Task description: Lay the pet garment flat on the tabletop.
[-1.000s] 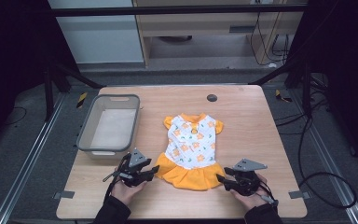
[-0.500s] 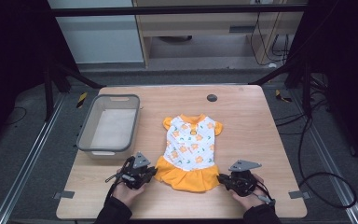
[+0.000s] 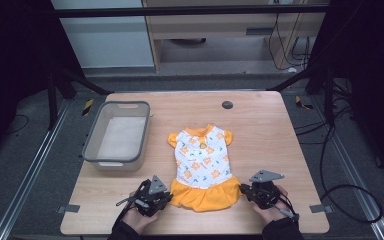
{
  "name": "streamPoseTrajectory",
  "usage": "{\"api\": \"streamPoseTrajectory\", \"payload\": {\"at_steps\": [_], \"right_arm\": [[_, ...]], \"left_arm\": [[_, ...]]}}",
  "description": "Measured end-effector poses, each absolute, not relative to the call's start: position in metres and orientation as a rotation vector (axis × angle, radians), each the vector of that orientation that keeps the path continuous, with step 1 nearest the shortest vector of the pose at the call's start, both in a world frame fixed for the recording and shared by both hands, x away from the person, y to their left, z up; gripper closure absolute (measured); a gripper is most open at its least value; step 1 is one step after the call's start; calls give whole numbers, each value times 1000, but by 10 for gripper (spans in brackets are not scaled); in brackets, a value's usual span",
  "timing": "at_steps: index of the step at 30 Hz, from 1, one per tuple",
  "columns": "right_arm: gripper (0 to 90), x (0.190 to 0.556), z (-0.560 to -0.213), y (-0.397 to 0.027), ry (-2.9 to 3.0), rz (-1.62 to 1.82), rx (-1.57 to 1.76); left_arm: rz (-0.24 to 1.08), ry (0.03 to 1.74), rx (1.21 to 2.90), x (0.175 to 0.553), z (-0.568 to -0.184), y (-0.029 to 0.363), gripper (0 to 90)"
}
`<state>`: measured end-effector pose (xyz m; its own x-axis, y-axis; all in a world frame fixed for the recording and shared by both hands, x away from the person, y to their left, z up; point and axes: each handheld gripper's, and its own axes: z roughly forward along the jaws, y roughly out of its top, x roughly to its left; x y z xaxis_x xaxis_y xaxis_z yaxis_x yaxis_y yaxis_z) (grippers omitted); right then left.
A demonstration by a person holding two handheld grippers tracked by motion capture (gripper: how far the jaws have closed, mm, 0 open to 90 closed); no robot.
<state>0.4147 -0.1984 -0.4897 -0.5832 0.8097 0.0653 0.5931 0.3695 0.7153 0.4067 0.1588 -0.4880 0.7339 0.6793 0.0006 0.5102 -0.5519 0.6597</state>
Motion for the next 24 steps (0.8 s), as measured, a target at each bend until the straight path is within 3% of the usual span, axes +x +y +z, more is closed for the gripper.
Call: {"api": "streamPoseTrajectory", "payload": {"at_steps": [8,11,18,24], "right_arm": [[719,413,-480,-204,2282,1158,1189],[649,417,-474,-205,2264,1188,1166],[573,449,-459,-206,2213,1282,1160],[603,489,-452,-193,2184,1304,1166]], "left_arm": [[441,885,2146,405,-469,169,624],[457,880,2111,411,-458,168,596],[422,883,2108,441,-456,144,655],[403,918,2134,461,-471,122,708]]}}
